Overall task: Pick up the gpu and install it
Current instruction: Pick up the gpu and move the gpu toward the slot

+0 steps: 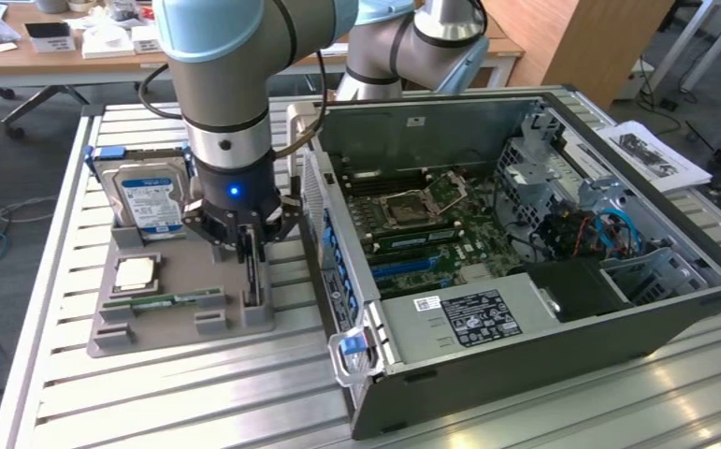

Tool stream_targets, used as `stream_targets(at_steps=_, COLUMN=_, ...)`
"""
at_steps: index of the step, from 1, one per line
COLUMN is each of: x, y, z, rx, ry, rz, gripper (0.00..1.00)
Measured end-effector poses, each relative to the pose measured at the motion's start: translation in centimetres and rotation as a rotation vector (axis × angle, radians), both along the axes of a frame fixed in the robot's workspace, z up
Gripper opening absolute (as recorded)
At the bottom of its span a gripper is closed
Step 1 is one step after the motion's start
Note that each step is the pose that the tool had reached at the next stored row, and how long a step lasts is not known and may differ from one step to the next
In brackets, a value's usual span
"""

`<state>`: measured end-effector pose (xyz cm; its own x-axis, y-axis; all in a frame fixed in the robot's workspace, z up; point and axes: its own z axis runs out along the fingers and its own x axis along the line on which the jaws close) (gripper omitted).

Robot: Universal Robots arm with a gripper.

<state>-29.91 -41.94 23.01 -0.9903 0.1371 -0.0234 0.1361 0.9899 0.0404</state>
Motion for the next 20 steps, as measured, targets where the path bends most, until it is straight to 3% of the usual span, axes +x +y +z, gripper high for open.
stream_targets(at_steps=20, x=0.0, y=0.0, z=0.0, rx=0.0001, ry=-0.0001, rz=0.0, gripper=0.27)
